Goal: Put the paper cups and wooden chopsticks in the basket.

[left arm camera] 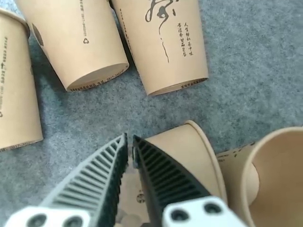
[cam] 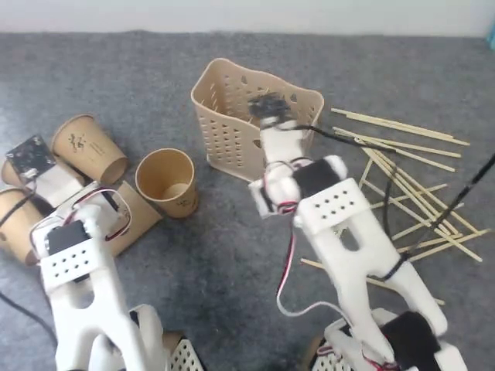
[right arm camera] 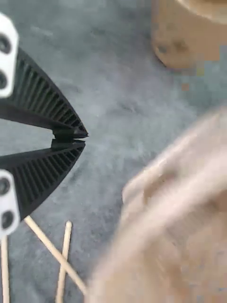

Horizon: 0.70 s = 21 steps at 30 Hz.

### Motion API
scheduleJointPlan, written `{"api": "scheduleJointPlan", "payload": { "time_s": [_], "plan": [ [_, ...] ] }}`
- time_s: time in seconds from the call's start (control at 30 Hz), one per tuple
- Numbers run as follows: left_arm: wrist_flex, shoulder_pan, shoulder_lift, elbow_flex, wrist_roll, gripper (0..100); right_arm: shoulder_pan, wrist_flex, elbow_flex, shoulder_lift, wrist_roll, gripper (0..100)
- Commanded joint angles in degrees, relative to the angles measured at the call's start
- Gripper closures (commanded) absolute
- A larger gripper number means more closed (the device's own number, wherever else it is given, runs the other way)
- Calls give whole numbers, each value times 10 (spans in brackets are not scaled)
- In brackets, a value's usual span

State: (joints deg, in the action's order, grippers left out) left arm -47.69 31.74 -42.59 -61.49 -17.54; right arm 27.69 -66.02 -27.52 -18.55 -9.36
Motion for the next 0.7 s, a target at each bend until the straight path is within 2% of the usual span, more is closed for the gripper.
{"api": "scheduleJointPlan", "payload": {
  "time_s": [0.0,0.17,0.27,0.43,0.67],
  "plan": [
    [18,-4,0,8,7,987,-71,90,-42,-34,-63,991],
    [18,-4,0,9,7,987,-98,182,-102,-34,-75,991],
    [18,-4,0,9,7,987,-94,194,-112,-34,-80,991],
    [18,-4,0,9,7,987,-69,166,-110,-34,-154,990],
    [18,-4,0,9,7,987,-59,182,-109,-34,-266,989]
  ]
}}
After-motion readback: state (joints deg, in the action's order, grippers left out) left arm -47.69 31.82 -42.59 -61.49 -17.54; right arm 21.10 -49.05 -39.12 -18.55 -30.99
